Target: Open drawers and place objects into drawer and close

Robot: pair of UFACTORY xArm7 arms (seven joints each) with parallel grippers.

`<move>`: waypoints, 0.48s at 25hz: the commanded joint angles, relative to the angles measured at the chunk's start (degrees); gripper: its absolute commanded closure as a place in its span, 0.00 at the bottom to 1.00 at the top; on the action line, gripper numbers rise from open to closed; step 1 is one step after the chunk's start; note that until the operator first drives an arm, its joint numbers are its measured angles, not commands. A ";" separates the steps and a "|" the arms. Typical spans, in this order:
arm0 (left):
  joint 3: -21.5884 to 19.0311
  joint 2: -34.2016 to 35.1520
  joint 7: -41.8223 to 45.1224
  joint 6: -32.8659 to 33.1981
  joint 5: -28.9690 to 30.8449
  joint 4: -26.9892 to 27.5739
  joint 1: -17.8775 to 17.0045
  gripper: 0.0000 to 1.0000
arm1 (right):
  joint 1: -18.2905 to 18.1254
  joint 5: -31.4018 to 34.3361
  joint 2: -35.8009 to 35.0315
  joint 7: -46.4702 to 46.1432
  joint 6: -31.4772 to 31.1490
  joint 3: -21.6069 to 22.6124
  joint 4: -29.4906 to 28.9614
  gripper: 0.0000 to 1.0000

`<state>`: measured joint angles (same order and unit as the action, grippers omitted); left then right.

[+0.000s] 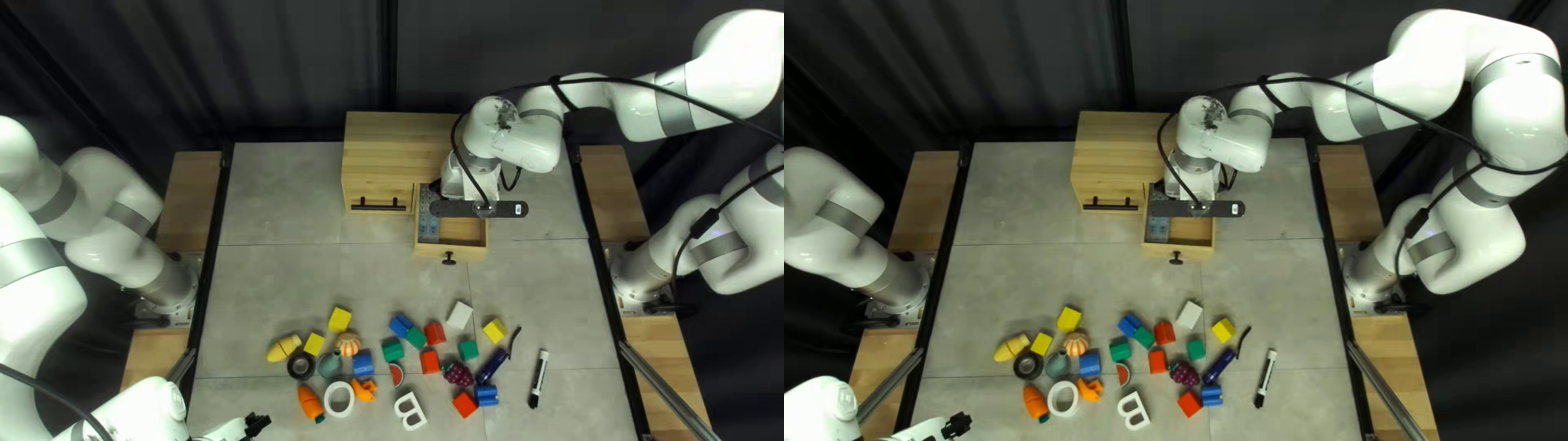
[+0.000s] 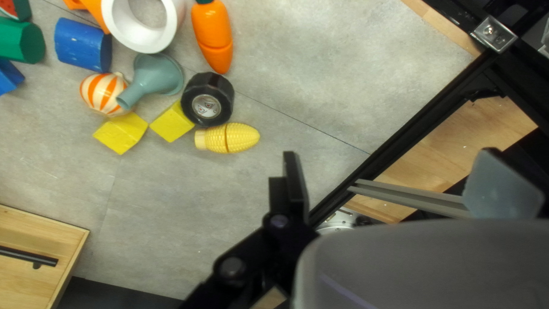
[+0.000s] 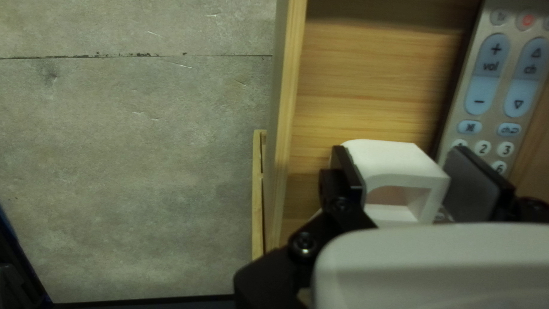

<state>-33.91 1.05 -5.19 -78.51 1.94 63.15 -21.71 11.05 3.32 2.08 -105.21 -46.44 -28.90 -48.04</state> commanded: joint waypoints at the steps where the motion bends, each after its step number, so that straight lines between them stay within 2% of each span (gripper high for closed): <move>1: 0.00 0.00 0.00 0.00 0.00 0.00 0.00 0.00 | 0.02 -0.08 -0.15 -0.06 0.12 0.02 0.05 1.00; 12: 0.00 0.00 0.00 0.00 0.00 0.00 0.00 0.00 | -0.02 -0.01 0.04 0.11 0.44 -0.03 0.57 1.00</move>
<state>-33.91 1.05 -5.19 -78.51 1.94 63.15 -21.71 11.06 3.29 2.11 -105.10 -45.99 -28.90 -47.47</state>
